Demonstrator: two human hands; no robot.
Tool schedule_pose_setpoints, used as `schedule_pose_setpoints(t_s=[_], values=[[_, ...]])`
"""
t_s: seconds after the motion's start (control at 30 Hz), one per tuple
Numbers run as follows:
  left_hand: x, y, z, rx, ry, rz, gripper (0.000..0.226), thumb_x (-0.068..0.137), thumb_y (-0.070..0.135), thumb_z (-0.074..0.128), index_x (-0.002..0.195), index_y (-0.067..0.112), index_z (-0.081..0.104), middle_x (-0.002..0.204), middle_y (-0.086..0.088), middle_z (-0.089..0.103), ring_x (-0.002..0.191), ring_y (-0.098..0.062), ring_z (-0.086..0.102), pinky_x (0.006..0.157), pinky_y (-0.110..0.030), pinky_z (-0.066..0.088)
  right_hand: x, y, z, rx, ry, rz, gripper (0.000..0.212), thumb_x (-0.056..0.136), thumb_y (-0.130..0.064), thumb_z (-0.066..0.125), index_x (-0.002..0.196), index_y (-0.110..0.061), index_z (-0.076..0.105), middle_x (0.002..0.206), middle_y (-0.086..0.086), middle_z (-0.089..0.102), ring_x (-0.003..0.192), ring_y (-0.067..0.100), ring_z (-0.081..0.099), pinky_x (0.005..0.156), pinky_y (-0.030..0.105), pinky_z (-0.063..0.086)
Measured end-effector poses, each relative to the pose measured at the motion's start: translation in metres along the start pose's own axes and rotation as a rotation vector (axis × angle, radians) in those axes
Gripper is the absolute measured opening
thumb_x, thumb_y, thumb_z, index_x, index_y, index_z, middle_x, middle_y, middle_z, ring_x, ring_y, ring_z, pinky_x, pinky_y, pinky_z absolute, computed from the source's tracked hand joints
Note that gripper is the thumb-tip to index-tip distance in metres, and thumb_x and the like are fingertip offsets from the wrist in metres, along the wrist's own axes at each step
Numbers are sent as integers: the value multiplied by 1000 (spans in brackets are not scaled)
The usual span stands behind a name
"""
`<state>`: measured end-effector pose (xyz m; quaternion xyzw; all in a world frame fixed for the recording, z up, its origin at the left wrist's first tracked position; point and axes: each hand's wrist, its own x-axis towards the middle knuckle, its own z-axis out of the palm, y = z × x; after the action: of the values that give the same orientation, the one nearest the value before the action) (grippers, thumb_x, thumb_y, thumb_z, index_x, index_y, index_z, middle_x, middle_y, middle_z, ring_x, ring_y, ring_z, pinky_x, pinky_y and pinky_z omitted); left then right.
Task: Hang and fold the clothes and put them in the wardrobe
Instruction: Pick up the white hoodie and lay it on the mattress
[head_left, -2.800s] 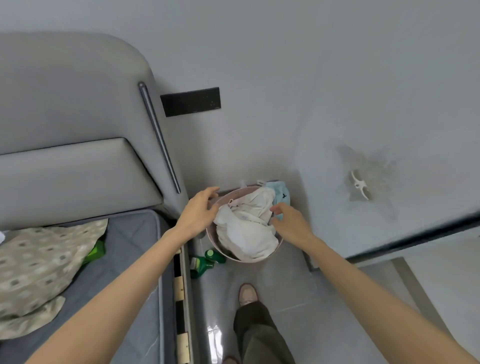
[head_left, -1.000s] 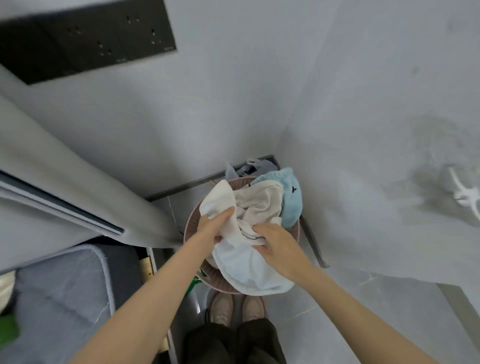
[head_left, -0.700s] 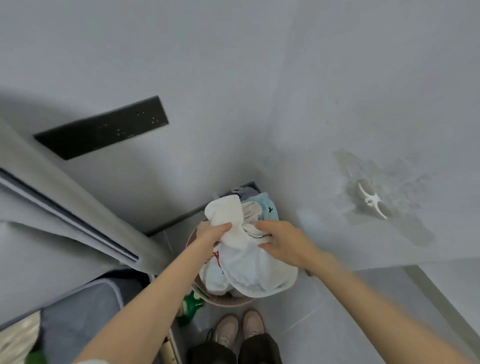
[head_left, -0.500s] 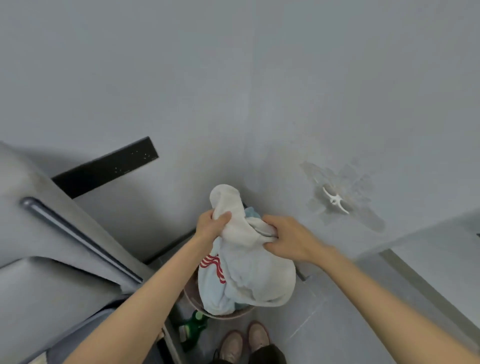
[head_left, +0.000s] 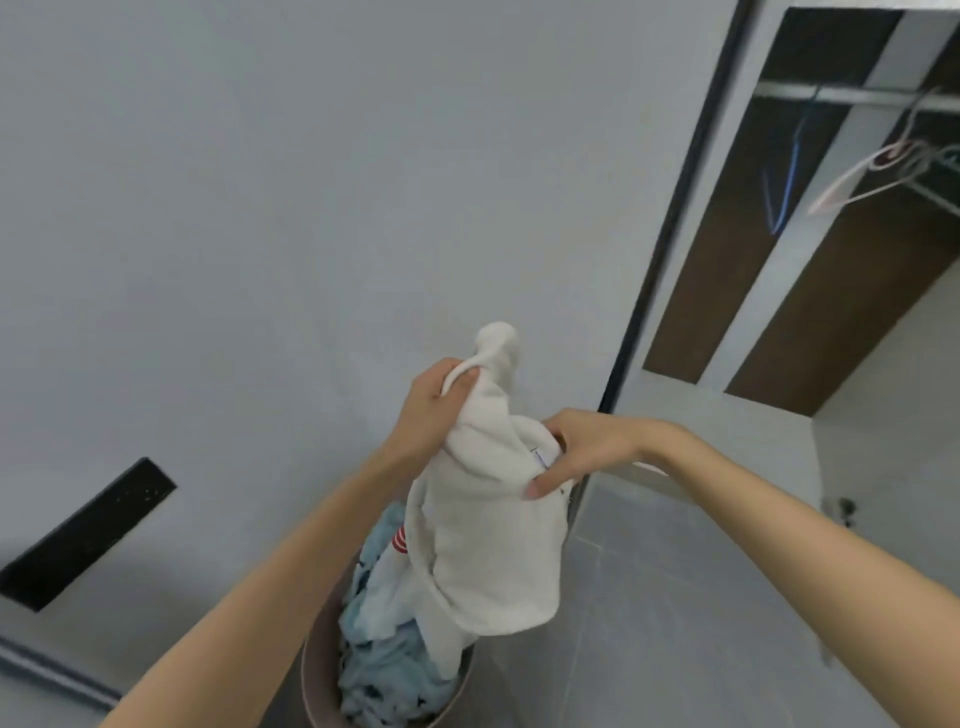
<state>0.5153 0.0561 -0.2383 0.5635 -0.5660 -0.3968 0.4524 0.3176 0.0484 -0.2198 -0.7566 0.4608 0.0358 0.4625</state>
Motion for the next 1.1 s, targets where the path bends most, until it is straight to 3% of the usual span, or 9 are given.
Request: schedule_pose_setpoints(t_s=[0.07,0.17,0.23,0.3,0.43,0.53,0.73,0.97,1.1], values=[[-3,26,28,17,-74,106,20,96,19,49,97,3,61,86,-1,59,74,-8,51,68,-17,40,-29,18,-12,71,70,90,39,75,-37,80,103,-13,67,91,-4,72,86,11,68,71,21,53],[-13,54,76,43,-244,235,12,95,13,51,90,11,62,79,4,57,68,-1,49,63,-11,37,-79,52,-29,157,447,154,47,75,-41,77,107,-12,57,102,1,68,91,18,66,77,30,55],[-20,63,100,44,-338,269,12,94,10,53,90,16,62,81,10,60,70,5,53,66,-8,39,-107,68,-35,218,675,139,61,74,-41,78,120,-17,45,113,-6,57,98,14,59,72,22,49],[-29,78,127,36,-415,312,13,93,8,53,92,16,64,85,12,63,74,8,56,69,-7,40,-137,82,-39,302,699,110,77,75,-39,78,136,-24,34,121,-10,47,104,7,51,72,13,43],[-45,121,177,22,-477,449,15,93,6,53,94,13,66,89,14,65,83,1,59,74,-9,41,-193,104,-39,332,585,125,42,82,-39,72,120,-29,57,113,-12,61,102,4,58,84,20,48],[-51,150,211,-14,-441,559,17,92,3,53,96,12,66,97,7,66,90,-1,59,79,-9,41,-227,119,-39,366,853,100,15,93,-28,58,104,-23,66,105,-6,66,93,8,59,78,22,44],[-62,185,285,-40,-486,692,18,91,10,59,100,24,61,101,17,63,94,4,57,81,-9,39,-311,125,-49,409,1338,-133,34,93,-1,38,105,-14,67,100,-8,66,87,-2,58,72,8,42],[-86,211,362,-5,-612,668,51,80,26,73,122,25,45,111,18,53,96,8,51,78,-3,37,-386,141,-48,455,1579,-169,32,96,-5,42,103,-28,63,100,-17,65,89,-10,59,75,8,44],[-103,201,416,-10,-789,617,79,75,32,77,138,23,30,133,13,39,120,-4,41,98,-22,35,-425,150,-43,403,1652,-99,27,98,-10,44,101,-29,64,98,-16,66,91,-2,61,76,13,46]])
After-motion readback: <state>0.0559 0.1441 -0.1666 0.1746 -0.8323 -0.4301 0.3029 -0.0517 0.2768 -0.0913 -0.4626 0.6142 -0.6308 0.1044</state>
